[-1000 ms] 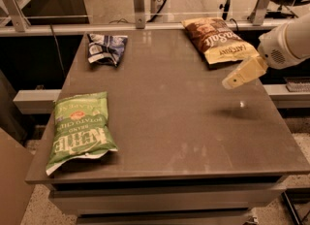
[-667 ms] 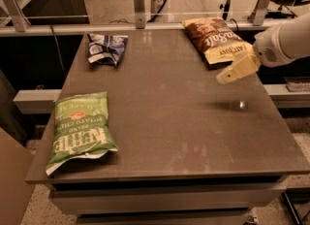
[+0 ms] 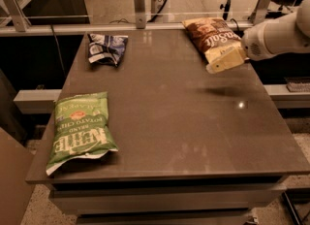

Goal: Move brown chip bag near blue chip bag

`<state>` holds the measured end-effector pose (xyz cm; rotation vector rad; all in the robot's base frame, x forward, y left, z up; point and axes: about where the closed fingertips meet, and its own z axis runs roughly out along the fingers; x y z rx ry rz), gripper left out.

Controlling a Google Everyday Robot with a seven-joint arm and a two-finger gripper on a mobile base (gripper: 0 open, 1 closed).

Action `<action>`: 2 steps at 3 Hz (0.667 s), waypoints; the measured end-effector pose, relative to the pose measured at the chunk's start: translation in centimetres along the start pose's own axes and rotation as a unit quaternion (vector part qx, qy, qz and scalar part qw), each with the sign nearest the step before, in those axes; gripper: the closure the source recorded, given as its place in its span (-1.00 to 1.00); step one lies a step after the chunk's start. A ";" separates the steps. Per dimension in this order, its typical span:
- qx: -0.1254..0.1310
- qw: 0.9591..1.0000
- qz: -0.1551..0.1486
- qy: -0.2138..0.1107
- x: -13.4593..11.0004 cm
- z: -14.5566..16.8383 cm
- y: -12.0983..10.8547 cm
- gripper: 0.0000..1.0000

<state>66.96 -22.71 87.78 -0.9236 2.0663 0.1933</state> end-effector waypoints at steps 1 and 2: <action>-0.013 1.000 0.015 -0.009 -0.2 3.2 -1.4 -1.00; -0.023 0.999 0.030 -0.008 0.0 6.0 -2.9 -1.00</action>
Offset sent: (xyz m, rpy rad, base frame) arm 0.0924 -0.0005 -0.0484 0.0953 0.0616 -0.0132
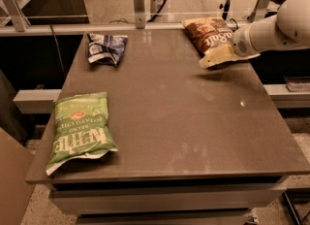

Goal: Move brown chip bag near blue chip bag

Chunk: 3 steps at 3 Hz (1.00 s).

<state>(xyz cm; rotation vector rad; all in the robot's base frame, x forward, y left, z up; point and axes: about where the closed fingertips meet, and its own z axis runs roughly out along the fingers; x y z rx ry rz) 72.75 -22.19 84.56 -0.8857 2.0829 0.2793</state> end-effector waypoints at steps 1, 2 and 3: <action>-0.002 1.000 0.013 0.013 0.7 2.1 -1.4 -1.00; 0.002 0.999 0.024 0.026 1.6 3.1 -2.3 -0.63; 0.014 0.999 0.018 0.022 1.0 2.9 -2.6 -0.17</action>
Offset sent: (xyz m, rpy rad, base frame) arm 0.0374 -0.0236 -0.0386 -0.0153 0.0825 -0.0770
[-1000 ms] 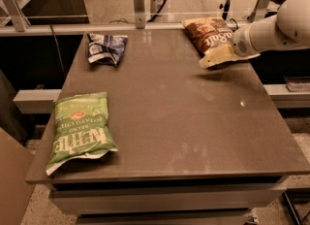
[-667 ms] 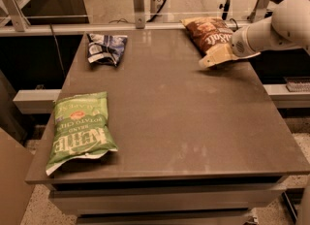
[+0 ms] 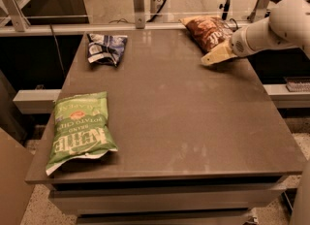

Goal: Move brown chip bag near blue chip bag

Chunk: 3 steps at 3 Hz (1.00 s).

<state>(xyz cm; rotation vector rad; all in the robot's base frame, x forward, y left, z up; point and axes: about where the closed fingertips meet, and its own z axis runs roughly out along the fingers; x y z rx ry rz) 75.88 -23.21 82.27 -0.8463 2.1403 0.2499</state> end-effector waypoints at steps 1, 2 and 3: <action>0.008 0.999 -0.027 -0.022 -2.3 -1.1 0.8 0.28; 0.004 0.996 -0.067 -0.063 -5.7 -2.8 2.6 0.77; -0.012 0.987 -0.111 -0.116 -9.6 -4.9 5.2 1.00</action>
Offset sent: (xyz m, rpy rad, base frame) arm -0.0197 0.0634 0.1068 0.0039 -0.2824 0.1832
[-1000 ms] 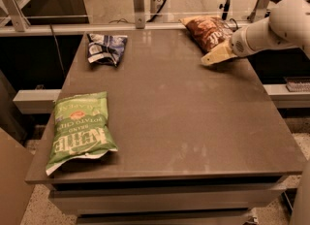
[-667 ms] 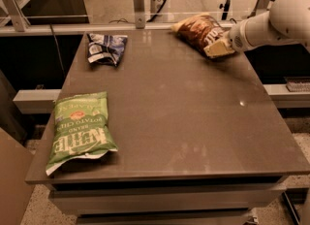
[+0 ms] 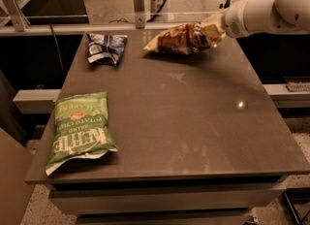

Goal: Move brown chip bag near blue chip bag

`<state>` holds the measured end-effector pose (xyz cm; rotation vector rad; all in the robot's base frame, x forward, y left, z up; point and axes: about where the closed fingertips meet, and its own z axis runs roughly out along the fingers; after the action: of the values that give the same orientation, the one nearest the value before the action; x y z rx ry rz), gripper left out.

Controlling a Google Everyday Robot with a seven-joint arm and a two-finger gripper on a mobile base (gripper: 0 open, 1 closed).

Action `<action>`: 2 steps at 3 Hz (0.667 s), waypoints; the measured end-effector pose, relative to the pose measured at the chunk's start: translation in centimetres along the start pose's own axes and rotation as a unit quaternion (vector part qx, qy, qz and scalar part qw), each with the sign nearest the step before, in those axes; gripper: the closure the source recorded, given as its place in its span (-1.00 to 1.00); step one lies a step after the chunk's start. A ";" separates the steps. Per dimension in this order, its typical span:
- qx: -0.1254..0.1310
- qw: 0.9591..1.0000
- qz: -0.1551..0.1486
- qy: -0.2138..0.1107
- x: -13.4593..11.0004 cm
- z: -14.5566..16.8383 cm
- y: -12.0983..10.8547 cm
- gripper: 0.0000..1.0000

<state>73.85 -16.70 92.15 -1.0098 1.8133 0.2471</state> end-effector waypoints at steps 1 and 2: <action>-0.006 1.000 -0.008 -0.004 -0.3 0.5 0.5 1.00; -0.015 1.000 0.010 -0.003 0.2 1.0 0.7 1.00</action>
Offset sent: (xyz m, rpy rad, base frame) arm 0.0015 0.0047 -0.0147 0.0528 0.0583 0.0053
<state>73.99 -15.80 91.29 -1.0118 1.8203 0.2892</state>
